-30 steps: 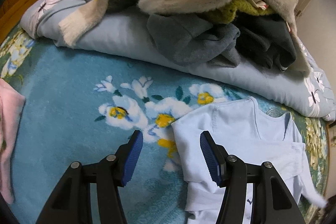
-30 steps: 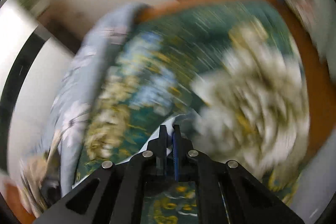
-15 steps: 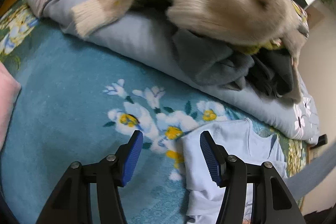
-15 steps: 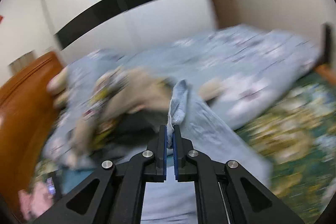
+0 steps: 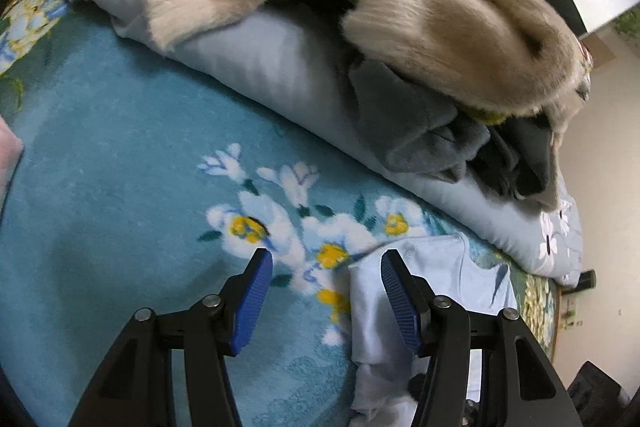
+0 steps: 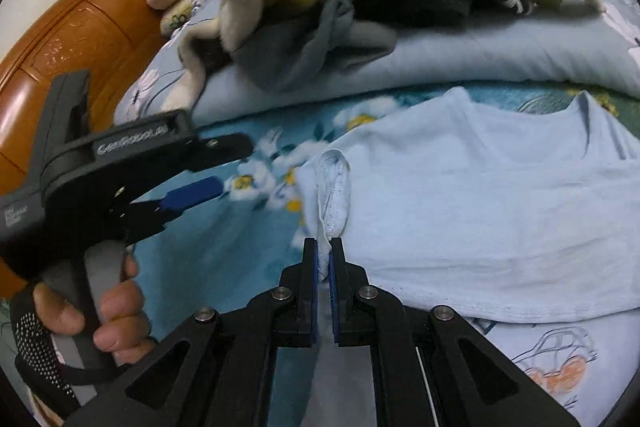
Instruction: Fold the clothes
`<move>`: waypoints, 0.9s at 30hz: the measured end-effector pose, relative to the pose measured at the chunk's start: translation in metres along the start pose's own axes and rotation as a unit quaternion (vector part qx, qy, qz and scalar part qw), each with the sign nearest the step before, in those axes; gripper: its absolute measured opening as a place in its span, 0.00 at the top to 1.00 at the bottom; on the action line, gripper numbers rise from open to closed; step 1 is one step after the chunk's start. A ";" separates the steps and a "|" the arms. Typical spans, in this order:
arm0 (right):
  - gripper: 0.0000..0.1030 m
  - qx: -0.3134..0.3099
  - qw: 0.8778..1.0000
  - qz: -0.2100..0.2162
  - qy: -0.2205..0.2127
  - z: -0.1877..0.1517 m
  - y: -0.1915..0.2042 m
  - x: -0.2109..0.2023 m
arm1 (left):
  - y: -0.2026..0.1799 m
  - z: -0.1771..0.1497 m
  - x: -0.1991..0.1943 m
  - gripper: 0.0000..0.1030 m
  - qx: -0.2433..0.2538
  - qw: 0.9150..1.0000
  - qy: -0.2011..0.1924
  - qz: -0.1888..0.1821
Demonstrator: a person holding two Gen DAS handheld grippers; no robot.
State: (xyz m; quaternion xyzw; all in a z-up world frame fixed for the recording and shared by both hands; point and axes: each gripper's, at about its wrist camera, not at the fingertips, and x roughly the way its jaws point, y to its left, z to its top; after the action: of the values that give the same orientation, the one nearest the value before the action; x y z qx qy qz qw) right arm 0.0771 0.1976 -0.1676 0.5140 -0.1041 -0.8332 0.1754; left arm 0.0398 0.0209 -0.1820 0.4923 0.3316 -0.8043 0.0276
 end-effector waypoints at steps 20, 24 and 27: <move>0.69 0.099 0.976 -0.194 -0.026 -0.006 -0.177 -0.113 | -0.061 -0.039 0.036 0.41 0.204 0.972 0.073 0.095; 0.69 0.147 0.964 -0.220 0.004 -0.022 -0.218 -0.098 | -0.051 -0.041 0.045 0.40 0.206 0.966 0.097 0.123; 0.69 0.185 0.961 -0.205 -0.011 -0.029 -0.226 -0.108 | -0.051 -0.040 0.044 0.39 0.202 0.968 0.089 0.121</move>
State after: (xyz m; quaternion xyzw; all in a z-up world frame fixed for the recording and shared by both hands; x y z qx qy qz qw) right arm 0.1056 0.4486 -0.1721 0.5385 -0.1508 -0.8231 -0.0984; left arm 0.0293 0.0951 -0.2033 0.5936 0.1011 -0.7984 -0.0046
